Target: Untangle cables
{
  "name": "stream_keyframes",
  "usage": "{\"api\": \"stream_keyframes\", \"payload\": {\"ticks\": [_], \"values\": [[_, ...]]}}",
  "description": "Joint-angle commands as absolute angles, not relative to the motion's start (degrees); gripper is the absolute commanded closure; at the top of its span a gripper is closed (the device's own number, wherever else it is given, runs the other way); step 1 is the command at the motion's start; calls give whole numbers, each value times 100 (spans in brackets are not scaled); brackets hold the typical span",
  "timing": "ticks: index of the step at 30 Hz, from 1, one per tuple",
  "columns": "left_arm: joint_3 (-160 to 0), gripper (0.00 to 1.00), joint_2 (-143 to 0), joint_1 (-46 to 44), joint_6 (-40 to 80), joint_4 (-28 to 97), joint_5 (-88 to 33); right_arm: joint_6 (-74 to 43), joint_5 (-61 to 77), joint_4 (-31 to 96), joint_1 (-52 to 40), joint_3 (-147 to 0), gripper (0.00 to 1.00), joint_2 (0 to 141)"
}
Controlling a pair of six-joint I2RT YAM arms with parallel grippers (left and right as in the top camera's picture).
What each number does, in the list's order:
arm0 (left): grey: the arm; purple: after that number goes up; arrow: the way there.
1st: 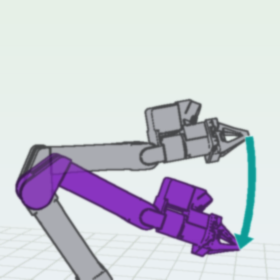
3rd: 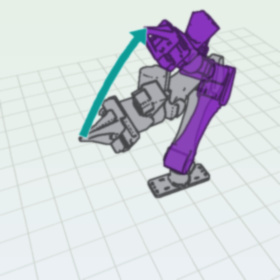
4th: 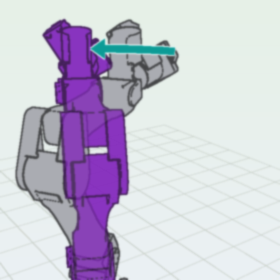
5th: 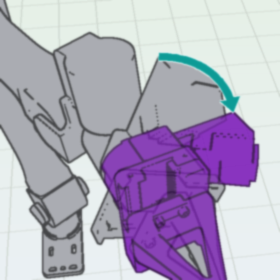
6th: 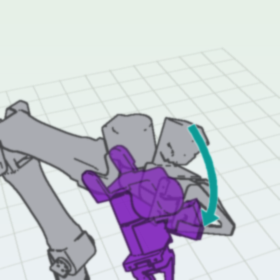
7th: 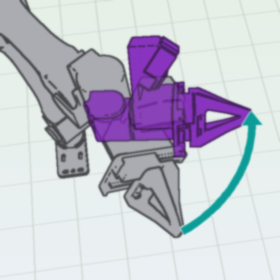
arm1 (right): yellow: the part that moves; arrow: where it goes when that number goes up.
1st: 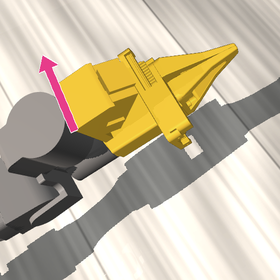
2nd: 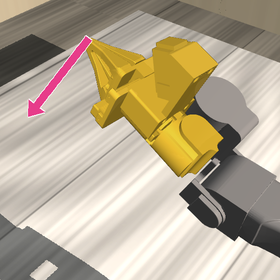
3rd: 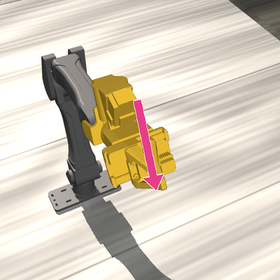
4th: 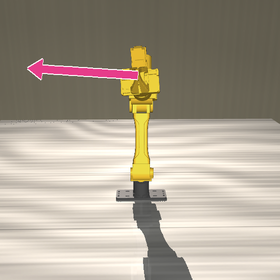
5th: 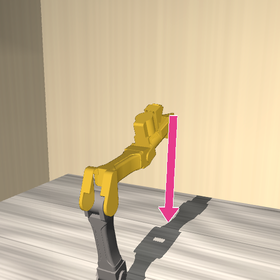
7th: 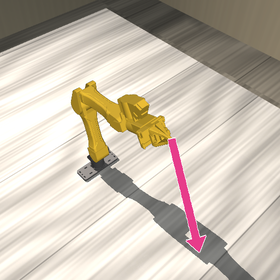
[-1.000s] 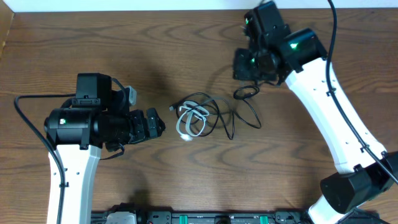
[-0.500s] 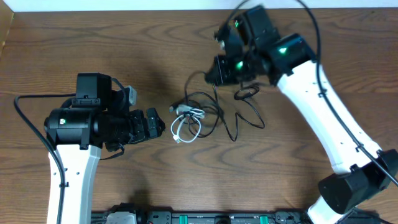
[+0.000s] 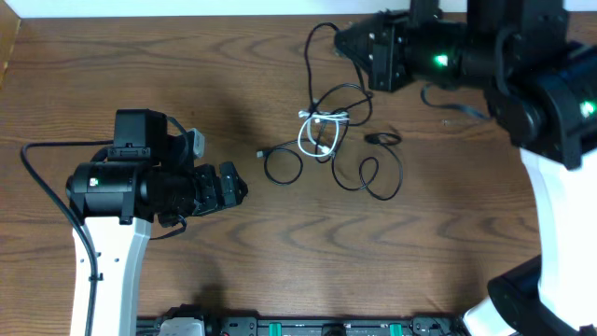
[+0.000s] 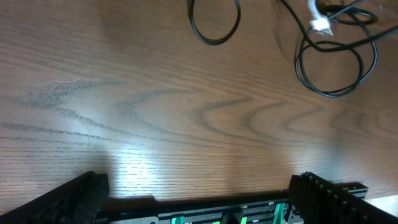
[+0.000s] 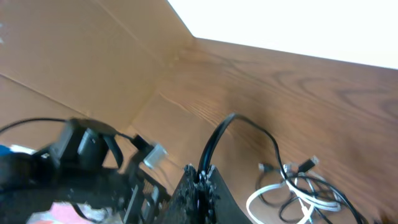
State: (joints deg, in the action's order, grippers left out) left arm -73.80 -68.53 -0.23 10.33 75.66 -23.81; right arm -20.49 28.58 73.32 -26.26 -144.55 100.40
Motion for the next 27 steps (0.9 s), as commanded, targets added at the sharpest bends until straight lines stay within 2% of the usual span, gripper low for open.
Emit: {"api": "stream_keyframes", "payload": {"ticks": [1, 3, 5, 7, 11, 16, 18, 19, 20, 21, 23, 25, 27], "values": [[-7509, 2, -6871, -45, 1013, 7583, -2346, -1964, 2119, 7601, -2886, -14370, 99, 10116], [-7509, 2, -6871, -45, 1013, 7583, -2346, -1730, 2204, 7658, -3030, -14178, 99, 10149], [-7509, 2, -6871, -45, 1013, 7583, -2346, -947, 2453, 7669, -3262, -13874, 99, 10184], [-7509, 2, -6871, -45, 1013, 7583, -2346, -635, 2196, 7677, -3426, -13668, 99, 10195], [-7509, 2, -6871, -45, 1013, 7585, -2346, -1994, -172, 7771, -3629, -13413, 99, 10195], [-7509, 2, -6871, -45, 1013, 7583, -2346, -1968, -198, 7870, -3719, -13190, 98, 10197], [-7509, 2, -6871, -45, 1013, 7583, -2346, -1968, -202, 7942, -3717, -13076, 87, 10197], [-7509, 2, -6871, -47, 1013, 7583, -2346, -1968, -202, 7959, -3717, -13019, 70, 10197], [-7509, 2, -6871, -45, 1013, 7583, -2346, -1968, -202, 7972, -3717, -12943, 59, 10197], [-7509, 2, -6871, -45, 1013, 7583, -2346, -1968, -202, 7972, -3717, -12864, 43, 10197], [-7509, 2, -6871, -47, 1013, 7583, -2346, -1968, -202, 7970, -3717, -12696, 23, 10197], [-7509, 2, -6871, -45, 1013, 7583, -2346, -1968, -202, 7968, -3717, -12512, 14, 10197], [-7509, 3, -6871, -45, 1013, 7583, -2346, -1968, -172, 7968, -3719, -12293, 9, 10200]]}}
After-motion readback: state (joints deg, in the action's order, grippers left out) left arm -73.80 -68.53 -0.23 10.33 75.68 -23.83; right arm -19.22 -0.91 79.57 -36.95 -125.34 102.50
